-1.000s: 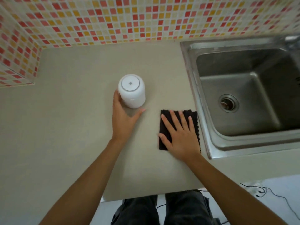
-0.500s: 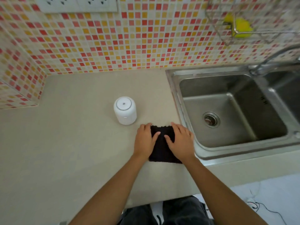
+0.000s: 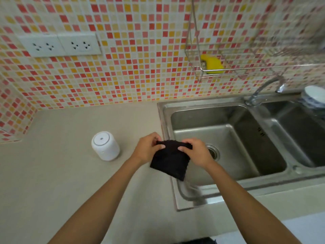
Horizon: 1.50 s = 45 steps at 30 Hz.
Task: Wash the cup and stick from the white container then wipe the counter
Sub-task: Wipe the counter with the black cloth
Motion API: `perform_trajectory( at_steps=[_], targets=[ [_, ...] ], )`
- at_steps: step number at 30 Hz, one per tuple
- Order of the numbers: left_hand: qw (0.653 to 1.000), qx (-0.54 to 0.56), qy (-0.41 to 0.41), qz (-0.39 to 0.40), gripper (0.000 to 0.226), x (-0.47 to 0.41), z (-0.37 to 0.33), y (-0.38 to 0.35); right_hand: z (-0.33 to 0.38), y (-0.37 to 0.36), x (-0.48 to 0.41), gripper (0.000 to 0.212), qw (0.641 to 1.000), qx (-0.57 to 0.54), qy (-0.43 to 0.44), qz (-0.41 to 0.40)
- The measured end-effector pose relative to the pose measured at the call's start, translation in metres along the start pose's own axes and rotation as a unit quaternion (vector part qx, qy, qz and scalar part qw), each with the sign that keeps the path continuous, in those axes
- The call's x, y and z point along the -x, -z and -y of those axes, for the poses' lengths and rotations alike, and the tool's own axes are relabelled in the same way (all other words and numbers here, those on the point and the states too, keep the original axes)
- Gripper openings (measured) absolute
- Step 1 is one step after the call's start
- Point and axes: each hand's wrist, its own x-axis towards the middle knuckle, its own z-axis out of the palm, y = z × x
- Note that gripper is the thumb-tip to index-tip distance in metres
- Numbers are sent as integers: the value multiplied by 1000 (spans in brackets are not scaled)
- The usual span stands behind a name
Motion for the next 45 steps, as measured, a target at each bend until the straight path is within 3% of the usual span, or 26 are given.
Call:
perform_trajectory(
  at_steps=[3,6,12,15,20,25,36,41,45],
  targets=[
    [999,-2,-33,-7,15,-20,-46,-23,-16,54,-15,2,1000,13,20,-12],
    [998,-15,-54,-24,12,-40,-99,-43,-28,115,-24,16,997,36,51,-40],
    [985,-31,-147,-91,16,-81,-224,-55,-21,266,-51,14,994,32,104,-6],
    [975,-11,-184,-121,13,-101,-273,-52,-4,327,-63,10,990,-13,138,-42],
    [959,4,-218,-181,16,-141,-336,-33,22,391,-101,22,976,-105,172,-85],
    [965,-3,-176,-194,24,-193,-357,-26,24,413,-156,15,980,-117,141,-75],
    [979,-64,-100,-164,20,-255,-323,-53,-26,376,-231,40,997,-31,73,-25],
    [947,-246,-114,-172,44,-255,-323,-59,-26,364,-221,51,978,119,154,-73],
    [928,-357,-88,-56,58,-245,-322,-63,-27,355,-201,52,974,147,163,52]
  ],
)
